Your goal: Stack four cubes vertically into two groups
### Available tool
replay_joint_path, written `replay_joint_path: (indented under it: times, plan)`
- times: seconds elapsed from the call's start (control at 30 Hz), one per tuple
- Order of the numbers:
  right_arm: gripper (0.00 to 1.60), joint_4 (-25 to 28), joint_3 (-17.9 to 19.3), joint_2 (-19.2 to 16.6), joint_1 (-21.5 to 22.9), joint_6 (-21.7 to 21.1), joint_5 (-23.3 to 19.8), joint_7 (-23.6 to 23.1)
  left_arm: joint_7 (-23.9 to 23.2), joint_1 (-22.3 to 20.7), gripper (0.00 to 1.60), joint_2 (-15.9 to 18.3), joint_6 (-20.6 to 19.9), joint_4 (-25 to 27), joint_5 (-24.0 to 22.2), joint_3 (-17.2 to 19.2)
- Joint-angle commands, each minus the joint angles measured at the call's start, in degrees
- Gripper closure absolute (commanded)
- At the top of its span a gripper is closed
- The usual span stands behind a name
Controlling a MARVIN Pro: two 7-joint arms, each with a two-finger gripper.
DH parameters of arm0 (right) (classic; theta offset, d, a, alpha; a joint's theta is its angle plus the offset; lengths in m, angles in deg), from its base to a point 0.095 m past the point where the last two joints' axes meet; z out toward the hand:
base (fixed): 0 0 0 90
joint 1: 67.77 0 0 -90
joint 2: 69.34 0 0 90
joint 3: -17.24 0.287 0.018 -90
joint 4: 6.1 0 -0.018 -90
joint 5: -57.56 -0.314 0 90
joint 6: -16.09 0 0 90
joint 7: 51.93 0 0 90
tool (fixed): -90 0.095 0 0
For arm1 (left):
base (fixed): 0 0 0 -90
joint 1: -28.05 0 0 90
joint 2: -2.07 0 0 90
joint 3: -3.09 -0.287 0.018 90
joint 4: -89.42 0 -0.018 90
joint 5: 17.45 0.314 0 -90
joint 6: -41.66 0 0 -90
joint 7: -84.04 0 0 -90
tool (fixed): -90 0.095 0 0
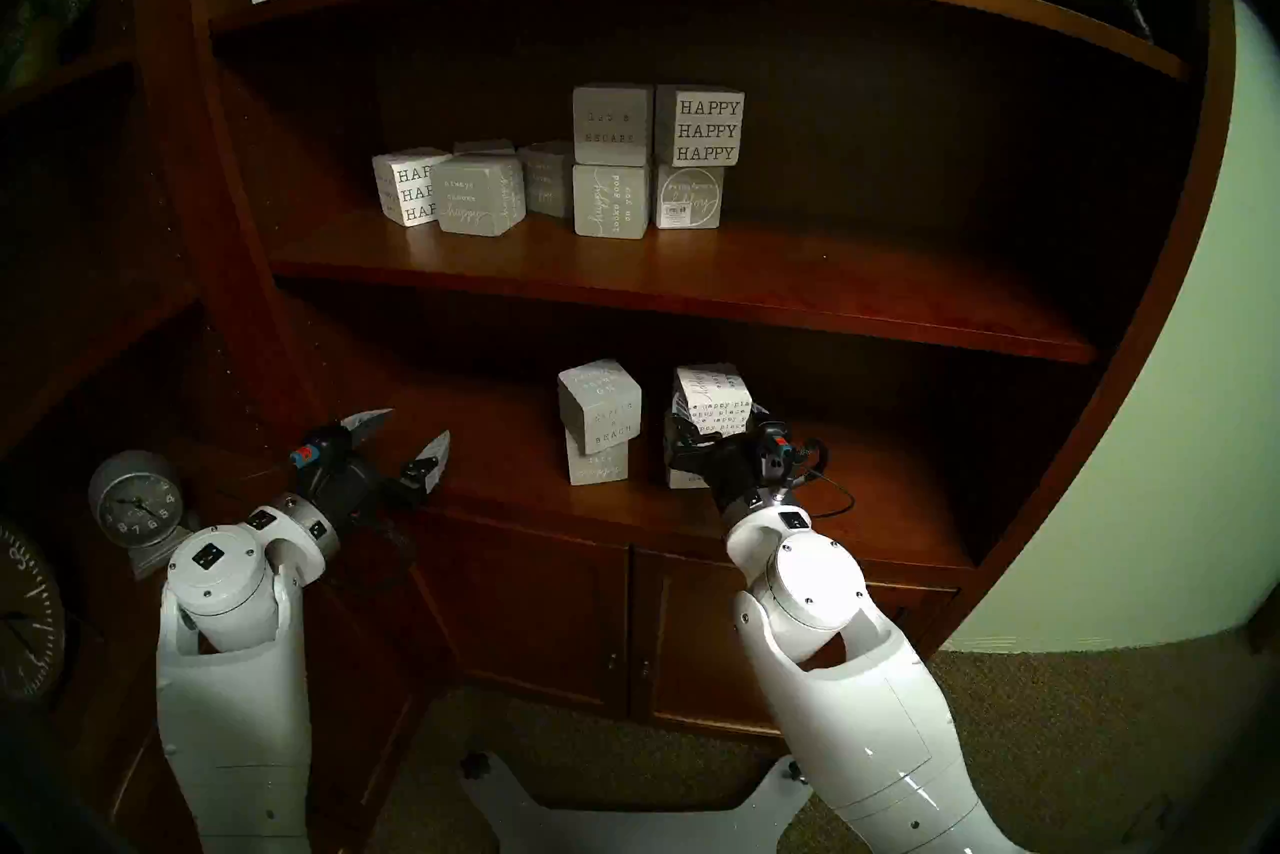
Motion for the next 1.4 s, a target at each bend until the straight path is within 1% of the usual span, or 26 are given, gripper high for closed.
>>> replay_joint_path:
  times: [0.0, 0.63, 1.37]
  plan:
    - [0.00, 0.62, -0.09, 0.68, 1.60, 0.68, 0.12, -0.08, 0.06, -0.12, 0.00, 0.09, 0.07, 1.12, 0.07, 0.04]
    - [0.00, -0.62, -0.07, 1.41, 2.61, 1.18, -0.12, -0.56, 0.06, -0.12, 0.00, 0.09, 0.08, 1.11, 0.07, 0.04]
    - [0.00, 1.95, 0.37, 1.22, 1.97, 0.92, -0.18, -0.83, 0.05, -0.13, 0.00, 0.10, 0.09, 1.09, 0.06, 0.05]
